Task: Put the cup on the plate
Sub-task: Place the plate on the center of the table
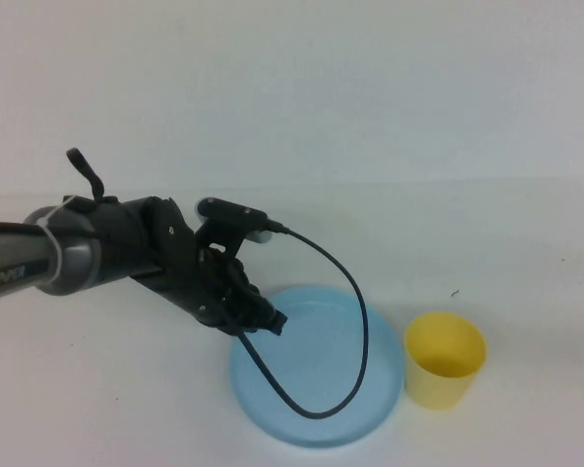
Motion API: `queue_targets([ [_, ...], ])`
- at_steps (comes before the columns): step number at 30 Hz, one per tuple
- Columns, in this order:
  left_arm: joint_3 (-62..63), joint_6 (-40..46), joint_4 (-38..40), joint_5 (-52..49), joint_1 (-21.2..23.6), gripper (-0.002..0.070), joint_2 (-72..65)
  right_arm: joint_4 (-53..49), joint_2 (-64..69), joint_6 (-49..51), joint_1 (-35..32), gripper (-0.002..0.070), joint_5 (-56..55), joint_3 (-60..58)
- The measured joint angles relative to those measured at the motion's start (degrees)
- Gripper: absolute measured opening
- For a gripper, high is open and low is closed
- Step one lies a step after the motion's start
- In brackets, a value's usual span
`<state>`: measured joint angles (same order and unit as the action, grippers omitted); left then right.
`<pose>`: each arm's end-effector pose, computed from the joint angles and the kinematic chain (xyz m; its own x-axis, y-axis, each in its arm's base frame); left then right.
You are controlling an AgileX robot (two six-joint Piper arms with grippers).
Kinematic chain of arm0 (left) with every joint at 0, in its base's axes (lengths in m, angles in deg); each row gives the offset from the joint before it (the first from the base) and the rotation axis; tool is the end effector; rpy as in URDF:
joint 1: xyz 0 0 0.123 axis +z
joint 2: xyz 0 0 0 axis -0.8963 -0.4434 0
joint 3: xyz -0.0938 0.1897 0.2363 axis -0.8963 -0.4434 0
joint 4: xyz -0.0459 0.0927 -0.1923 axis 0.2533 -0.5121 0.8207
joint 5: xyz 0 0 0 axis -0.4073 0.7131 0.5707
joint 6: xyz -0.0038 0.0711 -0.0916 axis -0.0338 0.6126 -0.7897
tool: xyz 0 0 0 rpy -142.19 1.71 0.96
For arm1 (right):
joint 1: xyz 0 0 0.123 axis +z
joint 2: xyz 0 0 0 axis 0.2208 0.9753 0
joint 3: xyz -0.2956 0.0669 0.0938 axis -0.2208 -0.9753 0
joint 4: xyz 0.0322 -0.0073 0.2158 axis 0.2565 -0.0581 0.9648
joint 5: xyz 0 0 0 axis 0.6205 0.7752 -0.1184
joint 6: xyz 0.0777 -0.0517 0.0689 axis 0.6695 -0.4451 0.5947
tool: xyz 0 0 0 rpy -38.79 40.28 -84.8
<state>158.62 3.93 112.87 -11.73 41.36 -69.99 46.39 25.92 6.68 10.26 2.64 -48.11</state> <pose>0.3588 -0.1709 0.1963 -0.7566 0.4004 -0.5169 0.5266 0.8417 -0.1188 0.0729 0.0230 0.2951 -0.6197 -0.0834 -0.7804 -0.2026 0.9776 0.0564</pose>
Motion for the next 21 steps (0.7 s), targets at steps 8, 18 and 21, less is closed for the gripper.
queue_targets([
  [8,0.97,0.85,-6.3,-7.39,-0.12,0.0133,-1.76,13.0,8.03,-15.07,1.35,0.0231,1.45,0.56],
  [18,0.97,-1.8,-9.83,-4.13,-0.12,0.0283,8.39,19.81,29.44,-17.97,7.92,0.0407,1.57,14.78],
  [21,0.97,-1.17,-11.34,-3.43,-0.12,0.0111,16.22,16.19,37.52,-13.84,12.65,0.0407,0.79,21.14],
])
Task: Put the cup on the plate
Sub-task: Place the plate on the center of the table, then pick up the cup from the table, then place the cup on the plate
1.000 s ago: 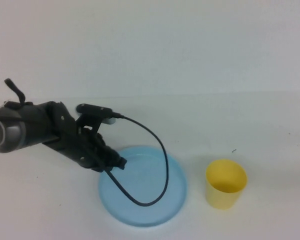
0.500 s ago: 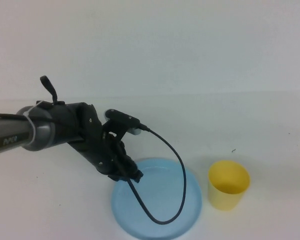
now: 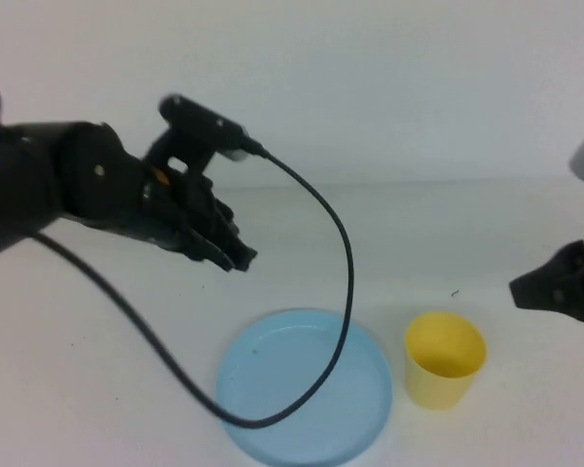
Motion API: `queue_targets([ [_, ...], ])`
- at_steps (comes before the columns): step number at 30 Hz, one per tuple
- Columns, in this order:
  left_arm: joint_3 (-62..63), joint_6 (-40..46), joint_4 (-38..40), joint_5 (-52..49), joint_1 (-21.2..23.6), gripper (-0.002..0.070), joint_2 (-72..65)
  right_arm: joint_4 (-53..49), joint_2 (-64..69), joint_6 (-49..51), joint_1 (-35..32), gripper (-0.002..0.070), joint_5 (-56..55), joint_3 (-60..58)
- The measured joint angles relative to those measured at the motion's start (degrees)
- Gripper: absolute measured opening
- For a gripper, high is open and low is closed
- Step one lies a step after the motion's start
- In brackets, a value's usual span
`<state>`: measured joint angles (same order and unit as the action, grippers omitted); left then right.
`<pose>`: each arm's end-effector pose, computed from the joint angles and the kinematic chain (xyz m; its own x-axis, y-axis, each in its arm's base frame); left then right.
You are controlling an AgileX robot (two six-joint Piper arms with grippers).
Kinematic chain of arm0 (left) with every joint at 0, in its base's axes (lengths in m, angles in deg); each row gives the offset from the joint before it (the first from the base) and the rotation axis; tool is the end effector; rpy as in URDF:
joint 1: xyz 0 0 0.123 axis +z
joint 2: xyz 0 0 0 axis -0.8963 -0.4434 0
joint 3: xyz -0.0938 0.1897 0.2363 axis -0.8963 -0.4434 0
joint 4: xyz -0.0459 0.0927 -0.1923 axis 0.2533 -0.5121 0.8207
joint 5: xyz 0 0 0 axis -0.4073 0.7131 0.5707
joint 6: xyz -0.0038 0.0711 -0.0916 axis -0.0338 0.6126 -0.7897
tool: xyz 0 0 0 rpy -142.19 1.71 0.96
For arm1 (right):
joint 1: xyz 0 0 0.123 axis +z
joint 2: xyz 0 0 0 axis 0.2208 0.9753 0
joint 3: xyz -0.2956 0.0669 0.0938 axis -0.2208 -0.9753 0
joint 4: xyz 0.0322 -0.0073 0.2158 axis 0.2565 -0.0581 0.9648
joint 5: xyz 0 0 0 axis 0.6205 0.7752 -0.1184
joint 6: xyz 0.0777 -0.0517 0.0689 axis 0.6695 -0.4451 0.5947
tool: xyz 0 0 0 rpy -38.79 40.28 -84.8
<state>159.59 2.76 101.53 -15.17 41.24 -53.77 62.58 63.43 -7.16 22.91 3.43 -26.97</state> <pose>0.3243 -0.1490 0.3014 -0.5448 0.4943 -0.6774 0.6104 0.7877 0.0838 0.2165 0.0858 0.3168 -0.7258 -0.2484 -0.6415 -0.4960 0.8351 0.2379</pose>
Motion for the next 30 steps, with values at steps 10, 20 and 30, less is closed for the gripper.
queue_targets([
  [10,-0.36,-2.65,-10.92,-9.52,0.1,0.0004,21.65,-27.14,24.15,16.63,12.77,0.0406,3.43,17.98],
  [20,-15.0,-11.25,-19.67,-4.59,0.1,0.0001,41.05,-30.95,35.96,17.52,13.13,0.0237,5.96,20.82],
  [30,-38.06,-23.94,-31.91,-0.56,0.1,0.0001,63.32,-35.31,34.69,18.29,19.67,0.0031,15.69,32.94],
])
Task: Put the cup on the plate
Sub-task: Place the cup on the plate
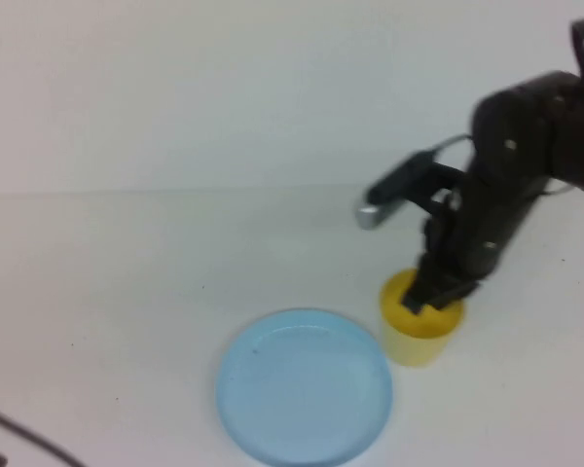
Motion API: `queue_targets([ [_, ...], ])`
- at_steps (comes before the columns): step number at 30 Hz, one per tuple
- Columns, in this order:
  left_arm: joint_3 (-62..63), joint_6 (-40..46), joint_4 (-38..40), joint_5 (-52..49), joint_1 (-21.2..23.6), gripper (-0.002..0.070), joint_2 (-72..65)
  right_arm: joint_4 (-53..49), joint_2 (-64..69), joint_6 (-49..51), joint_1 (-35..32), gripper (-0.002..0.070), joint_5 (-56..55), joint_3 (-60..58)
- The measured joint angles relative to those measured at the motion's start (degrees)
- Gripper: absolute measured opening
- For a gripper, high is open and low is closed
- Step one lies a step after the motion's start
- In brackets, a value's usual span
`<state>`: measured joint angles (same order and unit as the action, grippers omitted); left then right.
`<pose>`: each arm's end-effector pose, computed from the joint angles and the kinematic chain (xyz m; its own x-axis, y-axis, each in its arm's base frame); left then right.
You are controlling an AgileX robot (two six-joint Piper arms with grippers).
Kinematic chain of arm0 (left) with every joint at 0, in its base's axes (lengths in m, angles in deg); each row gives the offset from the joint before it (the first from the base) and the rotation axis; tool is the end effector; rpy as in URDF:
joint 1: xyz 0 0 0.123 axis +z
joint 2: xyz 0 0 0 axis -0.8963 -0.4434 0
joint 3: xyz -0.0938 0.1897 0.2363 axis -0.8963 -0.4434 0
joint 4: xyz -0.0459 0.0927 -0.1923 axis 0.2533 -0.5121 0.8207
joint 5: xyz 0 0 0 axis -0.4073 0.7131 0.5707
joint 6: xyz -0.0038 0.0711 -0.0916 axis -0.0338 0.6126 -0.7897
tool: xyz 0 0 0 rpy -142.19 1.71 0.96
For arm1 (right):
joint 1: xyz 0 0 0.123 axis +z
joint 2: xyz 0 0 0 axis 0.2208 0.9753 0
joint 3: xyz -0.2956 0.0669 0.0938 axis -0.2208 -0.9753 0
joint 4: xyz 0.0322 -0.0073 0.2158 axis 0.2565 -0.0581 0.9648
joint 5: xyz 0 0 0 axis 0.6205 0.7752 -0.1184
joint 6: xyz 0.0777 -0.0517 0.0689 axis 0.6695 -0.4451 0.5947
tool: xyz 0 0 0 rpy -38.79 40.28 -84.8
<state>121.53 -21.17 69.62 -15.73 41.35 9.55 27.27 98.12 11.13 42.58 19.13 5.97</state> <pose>0.0724 -0.0109 0.3257 -0.2541 0.4445 -0.8590 0.3463 0.8711 0.3483 0.3274 0.1887 0.2561 -0.6643 -0.7101 -0.2332 -0.7187 0.6926 -0.0614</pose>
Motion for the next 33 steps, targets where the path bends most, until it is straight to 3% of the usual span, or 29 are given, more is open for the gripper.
queue_targets([
  [8,-6.11,-11.18,-7.75,4.21,0.0,0.0,7.34,0.22,4.56,0.8,12.72,0.0031,0.52,11.71],
  [16,-6.25,-12.35,-9.21,3.56,0.0,0.0,7.63,0.87,16.12,3.11,13.36,0.0031,3.37,17.05],
  [24,-6.25,-13.1,-9.6,3.56,0.0,0.0,7.63,2.67,17.53,3.13,13.36,0.0039,3.64,18.11],
  [26,-6.25,-13.16,-9.68,3.78,0.0,0.0,7.63,3.05,17.88,3.13,13.36,0.0084,3.74,18.51],
  [31,-6.25,-15.16,-9.68,4.29,0.0,0.0,7.63,3.3,18.69,5.18,13.36,0.0353,6.69,21.83],
  [33,-6.25,-16.27,-9.68,4.4,0.0,0.0,7.63,3.3,18.25,6.17,13.36,0.0421,7.23,23.47],
])
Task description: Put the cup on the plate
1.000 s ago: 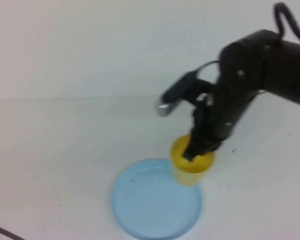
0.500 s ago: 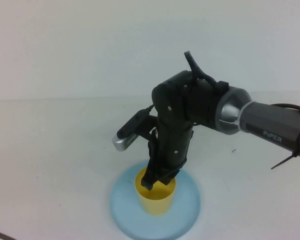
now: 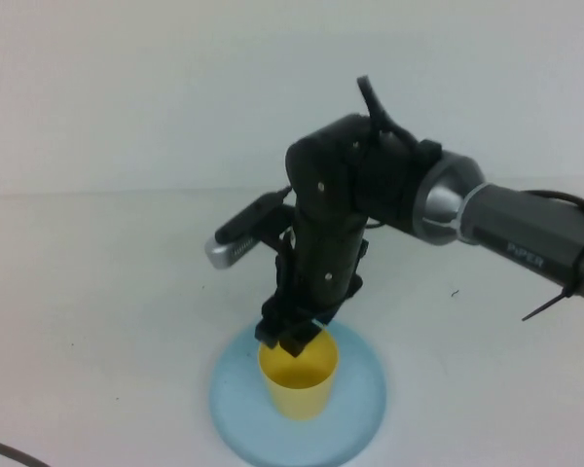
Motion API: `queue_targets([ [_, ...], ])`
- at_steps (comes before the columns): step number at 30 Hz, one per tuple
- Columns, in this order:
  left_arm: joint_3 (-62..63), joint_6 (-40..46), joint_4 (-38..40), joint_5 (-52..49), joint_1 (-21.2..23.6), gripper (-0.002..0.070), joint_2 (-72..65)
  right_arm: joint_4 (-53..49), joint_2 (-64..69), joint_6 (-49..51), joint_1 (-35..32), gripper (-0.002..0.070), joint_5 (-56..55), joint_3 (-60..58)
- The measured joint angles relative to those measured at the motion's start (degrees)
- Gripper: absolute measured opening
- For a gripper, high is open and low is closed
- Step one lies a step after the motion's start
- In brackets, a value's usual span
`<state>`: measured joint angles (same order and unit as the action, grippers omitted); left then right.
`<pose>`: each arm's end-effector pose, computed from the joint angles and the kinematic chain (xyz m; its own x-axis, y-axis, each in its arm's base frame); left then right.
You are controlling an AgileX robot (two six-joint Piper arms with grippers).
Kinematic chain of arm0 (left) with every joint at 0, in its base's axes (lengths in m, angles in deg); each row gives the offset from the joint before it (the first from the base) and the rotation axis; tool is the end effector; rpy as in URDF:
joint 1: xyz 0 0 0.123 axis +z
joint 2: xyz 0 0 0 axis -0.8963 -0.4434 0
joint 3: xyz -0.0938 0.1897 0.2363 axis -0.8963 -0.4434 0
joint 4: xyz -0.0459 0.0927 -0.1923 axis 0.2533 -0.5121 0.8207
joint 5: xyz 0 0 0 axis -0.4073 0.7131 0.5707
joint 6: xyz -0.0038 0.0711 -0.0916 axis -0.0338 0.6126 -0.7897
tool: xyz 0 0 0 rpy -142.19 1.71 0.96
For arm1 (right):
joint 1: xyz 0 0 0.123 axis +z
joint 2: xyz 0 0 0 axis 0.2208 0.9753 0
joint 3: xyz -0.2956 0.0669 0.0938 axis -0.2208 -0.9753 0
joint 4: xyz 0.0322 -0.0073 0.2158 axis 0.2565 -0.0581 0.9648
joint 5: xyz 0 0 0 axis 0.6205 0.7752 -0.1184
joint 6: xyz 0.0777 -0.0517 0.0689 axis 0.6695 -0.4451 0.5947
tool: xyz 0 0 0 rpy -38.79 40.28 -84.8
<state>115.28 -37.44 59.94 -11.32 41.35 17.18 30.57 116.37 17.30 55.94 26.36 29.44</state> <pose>0.0544 0.0023 0.3099 -0.1962 0.2988 -0.9339 0.2433 0.9375 0.2488 0.3305 0.3198 0.2182 -0.5943 -0.7751 -0.2145 -0.7968 0.6037 0.0260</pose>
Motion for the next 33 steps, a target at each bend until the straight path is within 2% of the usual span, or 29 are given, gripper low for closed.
queue_targets([
  [4,0.0,-1.45,-0.05,-0.01,0.0,0.0,0.0,-1.6,-3.23,1.33,0.0,0.0469,1.0,1.62],
  [8,0.0,-2.21,-0.05,-0.01,0.0,0.0,0.0,-6.98,-9.27,3.15,0.0,0.0458,3.04,1.62],
  [12,-0.97,-0.97,-0.13,0.8,0.0,0.0,0.0,-13.74,-16.17,4.37,0.0,0.036,4.36,1.72],
  [14,-2.16,-0.5,-0.13,2.5,0.0,0.0,0.0,-16.75,-19.75,5.04,0.0,0.0286,4.74,1.72],
  [19,-3.4,-0.14,-0.39,7.15,0.0,0.0,0.0,-19.09,-29.18,6.92,0.0,0.0145,4.74,-0.05],
  [25,-3.39,-0.83,-0.32,6.11,0.0,0.0,0.0,-18.9,-45.56,9.84,0.0,0.0022,0.74,-14.91],
  [33,-3.39,-2.46,-0.88,5.99,1.37,0.0,0.0,-18.5,-70.9,12.22,0.0,0.0002,-11.54,-47.05],
])
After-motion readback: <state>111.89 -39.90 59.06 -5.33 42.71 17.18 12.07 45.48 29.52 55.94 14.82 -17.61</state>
